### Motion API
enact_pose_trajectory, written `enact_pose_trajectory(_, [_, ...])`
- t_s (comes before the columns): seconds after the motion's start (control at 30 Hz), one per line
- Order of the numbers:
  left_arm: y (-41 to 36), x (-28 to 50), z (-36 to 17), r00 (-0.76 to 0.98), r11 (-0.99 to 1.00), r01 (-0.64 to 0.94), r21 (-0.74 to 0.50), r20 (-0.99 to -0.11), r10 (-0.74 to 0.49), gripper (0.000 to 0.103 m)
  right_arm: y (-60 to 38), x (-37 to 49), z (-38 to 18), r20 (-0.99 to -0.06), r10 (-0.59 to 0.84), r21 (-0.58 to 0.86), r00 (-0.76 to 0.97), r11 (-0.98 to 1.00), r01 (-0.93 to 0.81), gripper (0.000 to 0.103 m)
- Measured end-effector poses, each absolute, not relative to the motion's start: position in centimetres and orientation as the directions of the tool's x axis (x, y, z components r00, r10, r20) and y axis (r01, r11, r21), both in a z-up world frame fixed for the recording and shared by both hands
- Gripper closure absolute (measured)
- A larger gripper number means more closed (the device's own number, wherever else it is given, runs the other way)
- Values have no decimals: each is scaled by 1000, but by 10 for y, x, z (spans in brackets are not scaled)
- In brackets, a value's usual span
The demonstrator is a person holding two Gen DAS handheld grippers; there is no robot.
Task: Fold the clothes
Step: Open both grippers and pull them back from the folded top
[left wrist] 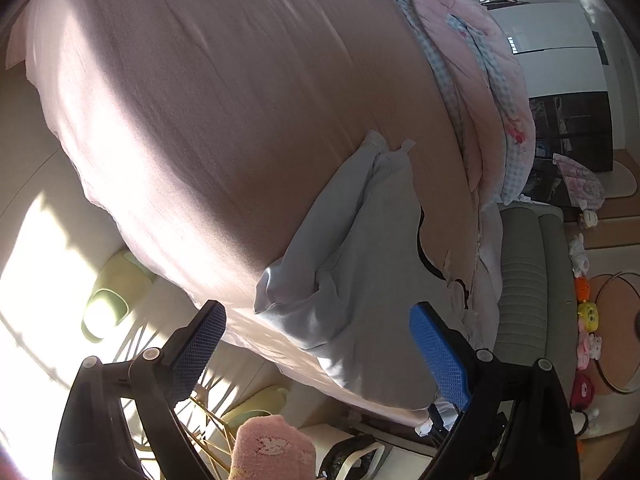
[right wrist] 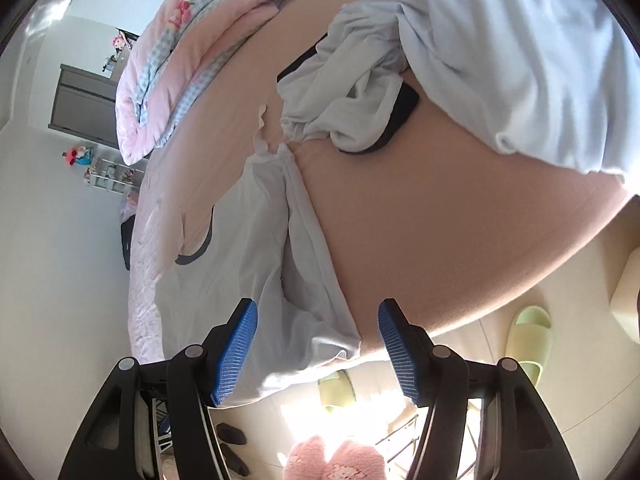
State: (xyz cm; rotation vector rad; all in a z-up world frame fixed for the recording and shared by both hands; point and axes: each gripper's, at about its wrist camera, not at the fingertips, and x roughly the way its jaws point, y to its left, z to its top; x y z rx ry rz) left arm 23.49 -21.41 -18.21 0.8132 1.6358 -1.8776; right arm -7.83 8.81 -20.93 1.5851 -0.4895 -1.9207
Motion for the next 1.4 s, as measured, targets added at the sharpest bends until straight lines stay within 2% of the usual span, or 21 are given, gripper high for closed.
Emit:
enact_pose_trajectory(0.13, [-214, 216, -170, -652, -256, 732, -632, -758, 7, 9, 83, -88, -201, -754, -647, 611, -111, -754, 242, 40])
enact_pose_trajectory(0.33, [-203, 167, -153, -557, -468, 739, -485, -830, -18, 9, 56, -102, -192, -767, -633, 578, -100, -750, 321, 40])
enact_pose_trajectory(0.57, [-190, 118, -147, -523, -599, 674, -432, -852, 25, 9, 19, -107, -184, -786, -611, 525, -91, -738, 423, 40])
enact_pose_trajectory(0.7, [-185, 91, -148, -498, -645, 647, -406, -866, 45, 9, -1, -109, -179, -809, -582, 476, -79, -728, 493, 40])
enact_pose_trajectory(0.87, [-182, 64, -145, -471, -697, 618, -364, -881, 43, 9, -18, -125, -183, -769, -638, 583, 37, -676, 450, 40])
enact_pose_trajectory(0.97, [-185, 50, -146, -458, -710, 613, -347, -888, 39, 9, -31, -138, -185, -763, -643, 601, 60, -673, 430, 40])
enact_pose_trajectory(1.13, [-190, 30, -147, -435, -730, 588, -348, -897, 78, 9, -57, -149, -182, -807, -588, 536, 60, -685, 494, 40])
enact_pose_trajectory(1.4, [-206, 4, -148, -378, -789, 572, -226, -926, -10, 9, -98, -162, -177, -876, -481, 399, 33, -685, 609, 40])
